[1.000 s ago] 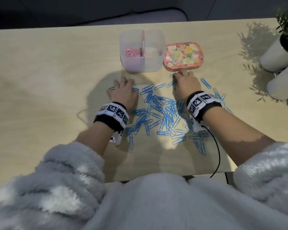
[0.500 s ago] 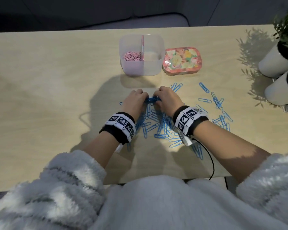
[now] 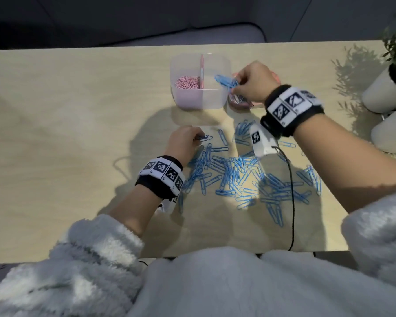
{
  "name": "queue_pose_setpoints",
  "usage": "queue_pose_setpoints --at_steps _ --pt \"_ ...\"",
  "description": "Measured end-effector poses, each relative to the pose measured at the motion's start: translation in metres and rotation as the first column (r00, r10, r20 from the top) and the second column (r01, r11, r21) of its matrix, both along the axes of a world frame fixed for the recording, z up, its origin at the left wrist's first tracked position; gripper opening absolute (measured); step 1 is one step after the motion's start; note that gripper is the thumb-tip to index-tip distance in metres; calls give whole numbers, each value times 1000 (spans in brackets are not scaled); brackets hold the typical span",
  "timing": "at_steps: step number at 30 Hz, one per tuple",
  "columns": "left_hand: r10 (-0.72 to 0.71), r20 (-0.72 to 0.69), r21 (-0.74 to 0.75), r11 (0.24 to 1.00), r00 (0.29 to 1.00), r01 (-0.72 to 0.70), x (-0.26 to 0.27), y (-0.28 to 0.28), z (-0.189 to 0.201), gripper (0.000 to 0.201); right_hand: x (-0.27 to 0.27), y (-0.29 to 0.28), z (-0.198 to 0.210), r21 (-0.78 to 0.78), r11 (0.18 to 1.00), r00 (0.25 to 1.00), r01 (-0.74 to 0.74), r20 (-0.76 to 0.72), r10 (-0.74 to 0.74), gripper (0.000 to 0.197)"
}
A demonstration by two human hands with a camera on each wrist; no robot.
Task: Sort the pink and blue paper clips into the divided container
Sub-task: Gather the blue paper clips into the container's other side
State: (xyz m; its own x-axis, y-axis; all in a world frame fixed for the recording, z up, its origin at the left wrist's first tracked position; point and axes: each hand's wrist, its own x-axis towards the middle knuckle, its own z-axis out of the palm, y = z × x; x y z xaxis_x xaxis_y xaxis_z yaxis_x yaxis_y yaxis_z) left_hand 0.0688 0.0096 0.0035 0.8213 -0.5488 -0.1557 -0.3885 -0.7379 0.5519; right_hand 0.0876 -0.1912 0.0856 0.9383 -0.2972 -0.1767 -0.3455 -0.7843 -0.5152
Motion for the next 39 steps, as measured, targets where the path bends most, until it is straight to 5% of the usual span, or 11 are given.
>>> queue_pose_setpoints --at_steps 8,12,16,20,24,30,34,39 --pt "88 72 -85 993 994 -82 36 -18 50 23 76 11 -2 -121 991 982 64 -171 -84 43" --pt "95 127 -38 995 987 -91 73 -44 73 25 78 9 -2 87 976 979 202 -27 -200 33" --pt "140 36 44 989 990 -141 102 -80 80 23 47 -9 -2 322 912 953 256 75 -294 20" --pt "108 70 131 985 992 -116 111 -104 79 9 -4 -33 -15 378 880 942 289 50 -331 21" --pt "84 61 81 993 995 -89 111 -109 73 14 -55 -67 -40 296 882 927 367 -35 -374 16" --pt "-142 277 -108 978 950 177 55 -80 51 23 -113 -92 -77 -123 896 885 428 -145 -442 27" --pt "-101 81 55 994 992 97 26 -66 19 19 -111 -74 -97 -104 918 917 383 -79 -391 28" --pt "10 -59 138 990 998 -1 -2 -68 -2 47 -83 -37 -94 -91 981 982 171 -65 -178 34"
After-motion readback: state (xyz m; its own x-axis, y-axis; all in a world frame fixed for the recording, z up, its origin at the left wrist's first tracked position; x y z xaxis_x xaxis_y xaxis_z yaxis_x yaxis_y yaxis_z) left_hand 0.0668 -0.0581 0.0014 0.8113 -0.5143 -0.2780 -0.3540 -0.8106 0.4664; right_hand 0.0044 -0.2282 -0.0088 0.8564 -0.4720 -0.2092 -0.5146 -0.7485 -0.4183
